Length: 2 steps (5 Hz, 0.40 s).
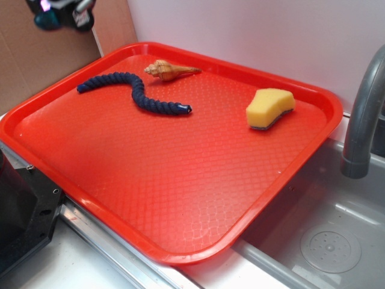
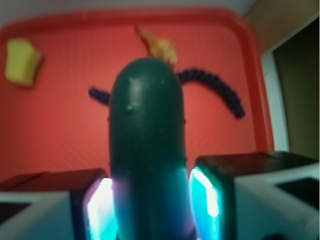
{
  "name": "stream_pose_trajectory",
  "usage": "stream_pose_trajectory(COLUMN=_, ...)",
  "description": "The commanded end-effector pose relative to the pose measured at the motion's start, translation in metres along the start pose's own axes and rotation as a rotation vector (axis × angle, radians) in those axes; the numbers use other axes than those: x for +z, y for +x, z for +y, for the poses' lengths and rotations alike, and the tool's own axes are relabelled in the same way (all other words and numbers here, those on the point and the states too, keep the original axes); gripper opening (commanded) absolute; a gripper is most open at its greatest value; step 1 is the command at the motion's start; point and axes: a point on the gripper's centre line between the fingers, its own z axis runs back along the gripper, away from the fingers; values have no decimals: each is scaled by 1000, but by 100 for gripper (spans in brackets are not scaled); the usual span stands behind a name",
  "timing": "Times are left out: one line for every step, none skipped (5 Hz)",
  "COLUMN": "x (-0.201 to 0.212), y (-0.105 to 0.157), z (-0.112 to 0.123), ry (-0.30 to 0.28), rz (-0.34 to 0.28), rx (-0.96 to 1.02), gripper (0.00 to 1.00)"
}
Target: Grab the plastic pickle.
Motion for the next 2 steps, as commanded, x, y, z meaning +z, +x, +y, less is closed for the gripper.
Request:
stream_pose_trajectory(x=34, y=3, z=-62, ry=-11, rz=-52, rx=-98, gripper=0)
stream_pose_trajectory(x=35, y=2, z=-60, ry=41, rz=-6, rx=-42, gripper=0)
